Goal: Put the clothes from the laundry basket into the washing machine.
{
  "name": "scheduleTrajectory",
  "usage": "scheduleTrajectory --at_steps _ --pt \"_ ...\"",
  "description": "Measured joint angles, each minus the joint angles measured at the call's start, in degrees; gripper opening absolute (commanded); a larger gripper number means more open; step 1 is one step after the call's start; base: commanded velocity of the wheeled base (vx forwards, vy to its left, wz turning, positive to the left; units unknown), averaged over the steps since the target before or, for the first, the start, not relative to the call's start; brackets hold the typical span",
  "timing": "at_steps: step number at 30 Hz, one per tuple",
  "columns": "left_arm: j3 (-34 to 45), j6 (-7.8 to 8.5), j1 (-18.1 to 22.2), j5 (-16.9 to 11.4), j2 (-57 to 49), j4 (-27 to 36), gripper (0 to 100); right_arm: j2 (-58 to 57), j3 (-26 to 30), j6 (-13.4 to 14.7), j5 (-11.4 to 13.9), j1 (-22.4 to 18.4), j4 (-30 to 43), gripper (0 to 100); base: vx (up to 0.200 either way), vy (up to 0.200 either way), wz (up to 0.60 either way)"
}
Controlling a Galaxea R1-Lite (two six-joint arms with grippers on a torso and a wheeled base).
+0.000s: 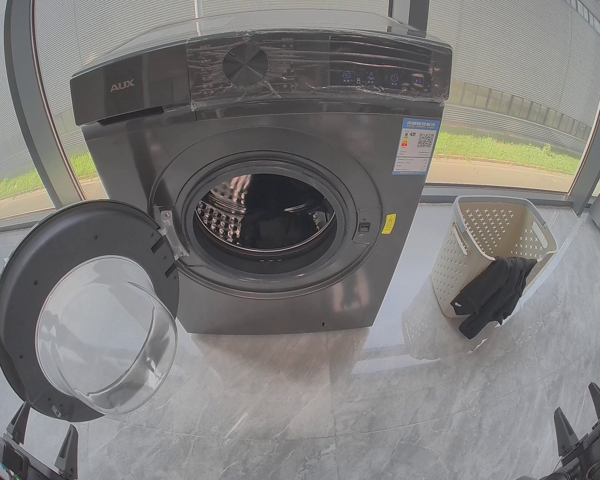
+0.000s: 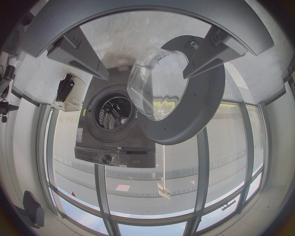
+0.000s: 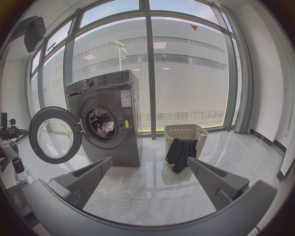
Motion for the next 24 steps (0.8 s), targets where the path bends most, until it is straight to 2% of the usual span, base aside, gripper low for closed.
scheduleTrajectory --at_steps 3,5,7,10,12,14,17,19,20,22,24 --pt "0.0 -0.07 0.0 -0.1 0.0 0.1 100 0.0 0.2 0.5 -0.5 0.0 -0.2 100 0.0 0.0 0.0" --pt "0.0 -0.05 0.0 -0.2 0.0 0.1 100 0.0 0.2 0.8 -2.4 -0.1 -0.2 100 0.0 0.0 0.0" --pt "0.0 0.05 0.0 -0.3 0.0 0.1 100 0.0 0.2 0.5 -6.2 -0.1 -0.2 100 0.0 0.0 0.0" --pt "0.0 0.2 0.0 -0.4 0.0 0.1 100 0.0 0.4 -0.9 -13.9 -0.1 -0.8 100 0.0 0.0 0.0" --pt "0.0 0.24 0.0 -0.4 0.0 0.1 100 0.0 0.6 -1.4 -16.6 -0.1 -1.4 100 0.0 0.0 0.0" --pt "0.0 0.33 0.0 -0.4 0.0 0.1 100 0.0 0.7 -1.2 -17.5 -0.1 -1.7 100 0.0 0.0 0.0" --pt "0.0 0.39 0.0 -0.4 0.0 0.1 100 0.0 0.9 -0.7 -15.1 -0.1 -1.7 100 0.0 0.0 0.0" --pt "0.0 0.39 0.0 -0.5 0.0 0.1 100 0.0 1.0 -0.4 -11.1 -0.1 -1.0 100 0.0 0.0 0.0" --pt "0.0 0.39 0.0 -0.5 0.0 0.1 100 0.0 1.0 -0.3 -8.0 -0.1 -0.5 100 0.0 0.0 0.0" --pt "0.0 0.41 0.0 -0.5 0.0 0.1 100 0.0 1.1 -0.2 -5.2 -0.1 0.0 100 0.0 0.0 0.0" --pt "0.0 0.39 0.0 -0.5 0.0 0.2 100 0.0 1.1 -0.1 -3.6 0.0 0.4 100 0.0 -0.1 0.0"
